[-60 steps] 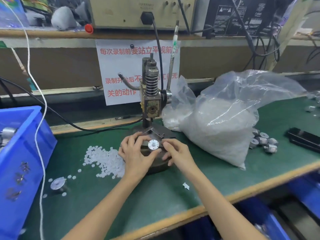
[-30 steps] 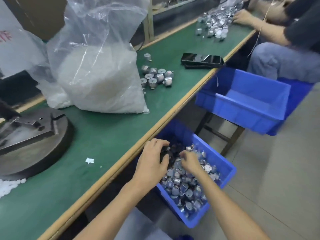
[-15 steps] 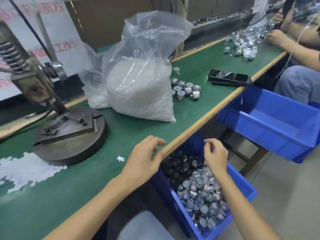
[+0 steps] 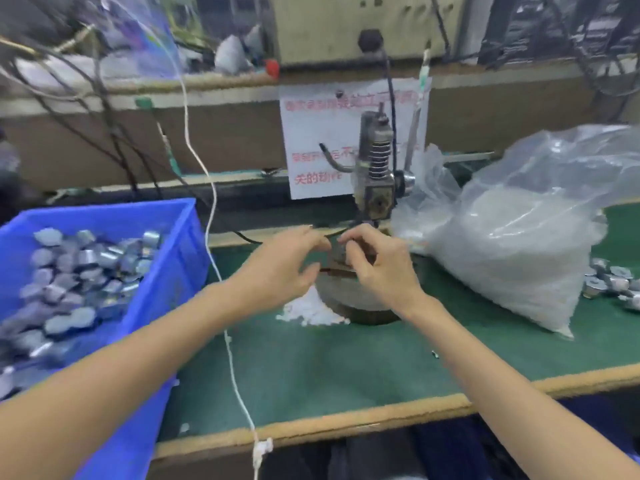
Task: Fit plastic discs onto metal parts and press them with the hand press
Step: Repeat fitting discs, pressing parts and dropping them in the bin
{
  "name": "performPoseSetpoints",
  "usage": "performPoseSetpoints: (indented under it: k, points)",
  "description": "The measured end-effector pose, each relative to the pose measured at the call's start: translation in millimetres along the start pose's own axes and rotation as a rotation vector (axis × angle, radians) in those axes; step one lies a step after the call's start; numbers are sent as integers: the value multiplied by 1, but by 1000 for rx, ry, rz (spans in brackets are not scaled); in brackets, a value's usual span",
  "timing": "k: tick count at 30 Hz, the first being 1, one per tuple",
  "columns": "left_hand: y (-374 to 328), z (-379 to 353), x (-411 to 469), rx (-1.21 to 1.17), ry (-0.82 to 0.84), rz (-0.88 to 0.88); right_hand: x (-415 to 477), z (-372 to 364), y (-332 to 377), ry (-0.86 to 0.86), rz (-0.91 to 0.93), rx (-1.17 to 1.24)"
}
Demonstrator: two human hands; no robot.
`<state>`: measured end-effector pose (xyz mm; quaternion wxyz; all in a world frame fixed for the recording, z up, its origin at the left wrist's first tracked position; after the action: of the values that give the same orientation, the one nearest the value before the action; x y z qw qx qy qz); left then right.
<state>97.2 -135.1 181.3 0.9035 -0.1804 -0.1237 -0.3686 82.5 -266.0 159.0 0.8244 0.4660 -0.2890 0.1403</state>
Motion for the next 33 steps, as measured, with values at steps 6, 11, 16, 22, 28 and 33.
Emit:
performPoseSetpoints:
  k: [6, 11, 16, 22, 28, 33]
  points:
    - [99, 77, -73, 85, -88, 255, 24, -147, 90, 281, 239, 99]
    - [168, 94, -135, 55, -37, 421, 38, -240, 142, 525, 295, 117]
    - [259, 69, -192, 516, 582, 758, 42, -295, 135, 754, 223, -179]
    - [303, 38, -195, 446, 578, 866, 45, -302, 131, 741, 226, -259]
    - [299, 21, -189, 394, 530, 867, 47, -305, 126, 723, 229, -256]
    - [289, 43, -186, 113, 349, 1015, 45, -306, 123, 746, 208, -238]
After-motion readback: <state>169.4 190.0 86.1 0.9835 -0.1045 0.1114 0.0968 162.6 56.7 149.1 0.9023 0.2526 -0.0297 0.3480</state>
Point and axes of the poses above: each hand's wrist, its own x-axis towards the middle knuckle, its own z-axis out of the back of the hand, y = z × x, the point moved 7 cm from there along x, towards the middle knuckle, and after that the axes turned 3 degrees about x, right-handed, at the moved point
